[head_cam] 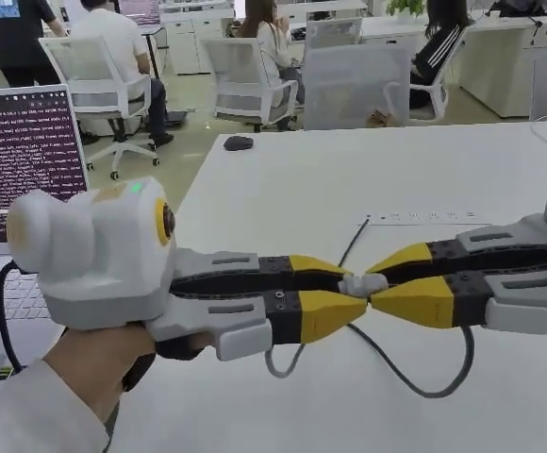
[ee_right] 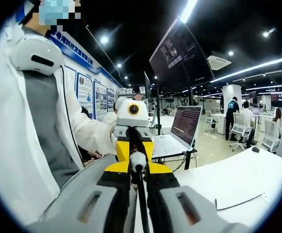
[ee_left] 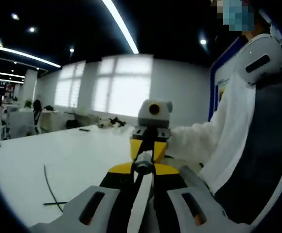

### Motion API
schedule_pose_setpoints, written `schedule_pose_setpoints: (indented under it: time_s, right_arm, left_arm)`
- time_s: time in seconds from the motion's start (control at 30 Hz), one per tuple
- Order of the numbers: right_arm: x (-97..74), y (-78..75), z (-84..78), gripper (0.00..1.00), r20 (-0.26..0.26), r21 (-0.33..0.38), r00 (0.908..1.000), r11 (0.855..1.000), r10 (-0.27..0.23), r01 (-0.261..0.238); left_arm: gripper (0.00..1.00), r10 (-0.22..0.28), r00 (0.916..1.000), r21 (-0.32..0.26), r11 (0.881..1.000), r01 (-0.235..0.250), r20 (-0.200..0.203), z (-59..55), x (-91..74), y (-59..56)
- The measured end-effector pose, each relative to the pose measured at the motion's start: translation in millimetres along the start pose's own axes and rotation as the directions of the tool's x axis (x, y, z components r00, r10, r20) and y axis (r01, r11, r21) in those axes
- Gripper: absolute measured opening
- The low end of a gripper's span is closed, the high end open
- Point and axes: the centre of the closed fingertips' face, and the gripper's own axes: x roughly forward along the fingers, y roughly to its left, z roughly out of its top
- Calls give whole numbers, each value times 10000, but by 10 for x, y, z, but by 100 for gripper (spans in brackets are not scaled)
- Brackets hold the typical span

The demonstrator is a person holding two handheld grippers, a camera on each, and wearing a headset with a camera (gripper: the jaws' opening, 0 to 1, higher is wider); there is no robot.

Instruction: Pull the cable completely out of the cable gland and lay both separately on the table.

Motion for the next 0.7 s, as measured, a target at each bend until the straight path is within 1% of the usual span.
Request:
schedule_pose_setpoints:
  time_s: [0.03, 0.1, 0.13, 0.17, 0.2, 0.23, 0.27, 0.3, 0.33, 0.37, 0.4, 0.43, 0.47, 0.5, 0.53, 0.57, 0.6, 0.63, 0.7]
  right_arm:
    - [5, 17, -9, 10, 63, -37, 9999, 9999, 117, -117]
    - [-4, 11, -19, 10, 180, -343, 9997, 9993, 180, -174]
    - [-8, 7, -37, 9, 174, -247, 9997, 9996, 160, -155]
    - [-10, 19, -29, 9, 238, -468, 9995, 9987, 203, -191]
    - [-17, 25, -25, 9, 213, -537, 9997, 9985, 152, -140]
    - [-24, 28, -22, 9, 204, -669, 9997, 9977, 146, -132]
    - [-32, 42, -16, 9, 192, -930, 9996, 9955, 223, -205]
    - [-44, 24, -15, 9, 70, -1636, 9999, 9865, 99, -86]
    - [-49, 50, -29, 9, -99, -1903, 9998, 9816, 165, -181]
    - [-52, 55, -24, 9, -91, -2090, 9998, 9778, 153, -169]
    - [-56, 53, 5, 9, 87, -2427, 9999, 9701, 110, -86]
    - [-66, 78, 37, 10, 340, -3130, 9992, 9497, 192, -75]
    - [-77, 94, 33, 10, 339, -3357, 9991, 9419, 266, -137]
    - [-91, 73, 20, 10, 271, -4050, 9996, 9143, 112, 8]
    - [-90, 89, 4, 10, 192, -4172, 9996, 9088, 185, -88]
    - [-92, 90, -13, 10, 130, -4023, 9998, 9155, 170, -103]
    - [-89, 68, -18, 11, 96, -3943, 9999, 9190, 114, -67]
    - [-90, 69, -32, 11, 67, -4017, 9999, 9157, 119, -82]
    - [-84, 28, -55, 12, -22, -3648, 10000, 9311, -52, 40]
  left_arm:
    - [13, -260, 9997, -297, 9992, 259, -33, -17, 8, -36]
    - [13, -199, 9998, -452, 9988, 198, -12, -29, 12, -16]
    - [13, -274, 9996, -710, 9971, 270, -46, -43, 16, -19]
    - [13, -390, 9992, -977, 9944, 391, 37, -41, 20, -25]
    - [13, -417, 9991, -1097, 9931, 422, 66, -44, 23, -21]
    - [13, -511, 9986, -1309, 9900, 528, 160, -37, 25, -32]
    - [13, -694, 9973, -1802, 9809, 729, 257, -39, 30, -58]
    - [13, -591, 9978, -1939, 9789, 641, 316, -40, 32, -35]
    - [13, -657, 9973, -2051, 9762, 707, 314, -52, 34, -36]
    - [13, -736, 9967, -2184, 9726, 792, 336, -60, 37, -41]
    - [13, -783, 9956, -2561, 9625, 892, 524, -37, 36, -47]
    - [13, -902, 9936, -2813, 9538, 1057, 672, -18, 34, -52]
    - [13, -1030, 9926, -2758, 9541, 1168, 641, -24, 38, -60]
    - [13, -961, 9935, -2752, 9551, 1094, 616, -27, 48, -46]
    - [13, -1080, 9927, -3001, 9464, 1191, 535, -42, 56, -47]
    - [13, -1104, 9927, -2997, 9464, 1202, 495, -54, 63, -40]
    - [13, -1061, 9932, -2966, 9480, 1158, 485, -66, 66, -29]
    - [13, -1076, 9932, -2961, 9480, 1162, 454, -75, 67, -31]
    - [13, -892, 9953, -2594, 9610, 963, 388, -89, 63, -4]
